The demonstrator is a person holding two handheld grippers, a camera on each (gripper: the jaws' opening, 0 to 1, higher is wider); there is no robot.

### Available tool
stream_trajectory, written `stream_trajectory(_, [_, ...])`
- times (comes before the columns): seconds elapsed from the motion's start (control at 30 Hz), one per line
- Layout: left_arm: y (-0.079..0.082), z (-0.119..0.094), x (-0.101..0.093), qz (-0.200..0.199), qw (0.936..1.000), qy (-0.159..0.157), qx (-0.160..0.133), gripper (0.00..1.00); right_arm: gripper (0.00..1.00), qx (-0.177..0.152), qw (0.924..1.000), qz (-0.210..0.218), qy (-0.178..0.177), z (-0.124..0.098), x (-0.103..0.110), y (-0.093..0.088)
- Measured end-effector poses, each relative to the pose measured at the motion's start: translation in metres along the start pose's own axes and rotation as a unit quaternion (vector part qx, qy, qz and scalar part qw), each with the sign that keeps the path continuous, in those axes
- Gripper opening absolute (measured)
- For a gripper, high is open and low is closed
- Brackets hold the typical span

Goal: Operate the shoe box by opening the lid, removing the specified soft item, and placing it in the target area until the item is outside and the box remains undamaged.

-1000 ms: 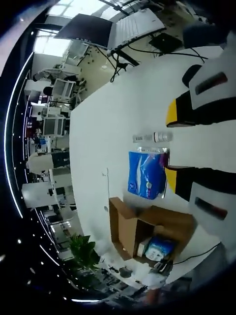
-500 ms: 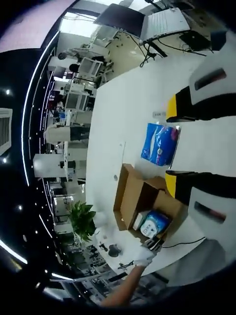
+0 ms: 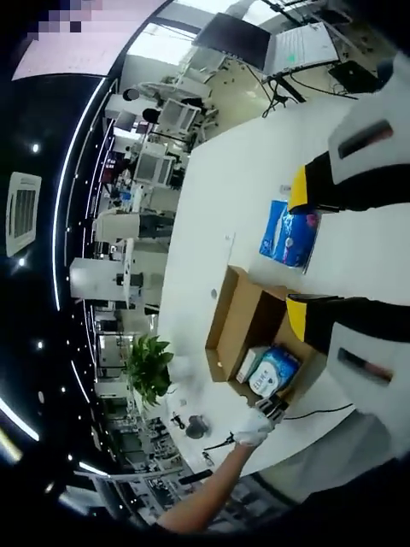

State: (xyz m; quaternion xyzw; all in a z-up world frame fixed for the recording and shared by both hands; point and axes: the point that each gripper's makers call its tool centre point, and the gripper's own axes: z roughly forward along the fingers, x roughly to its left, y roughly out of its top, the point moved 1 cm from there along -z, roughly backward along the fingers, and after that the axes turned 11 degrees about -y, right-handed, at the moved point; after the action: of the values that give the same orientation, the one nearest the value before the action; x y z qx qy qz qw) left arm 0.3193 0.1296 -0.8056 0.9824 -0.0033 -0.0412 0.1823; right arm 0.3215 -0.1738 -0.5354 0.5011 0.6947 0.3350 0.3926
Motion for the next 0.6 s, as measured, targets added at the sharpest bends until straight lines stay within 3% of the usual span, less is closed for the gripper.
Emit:
stream_trajectory(0.07, [0.0, 0.0, 0.0, 0.004, 1.0, 0.002, -0.001, 0.02, 0.38, -0.028, 0.9993, -0.002, 0.025, -0.002, 0.015, 0.011])
stream_trajectory(0.23, [0.002, 0.0, 0.0, 0.001, 1.0, 0.0, 0.0, 0.02, 0.38, -0.026, 0.9992, -0.03, 0.004, 0.0, 0.023, 0.018])
stream_trajectory(0.6, [0.002, 0.001, -0.001, 0.002, 1.0, 0.001, 0.0, 0.02, 0.38, -0.029, 0.9945, -0.086, 0.052, 0.008, 0.06, 0.022])
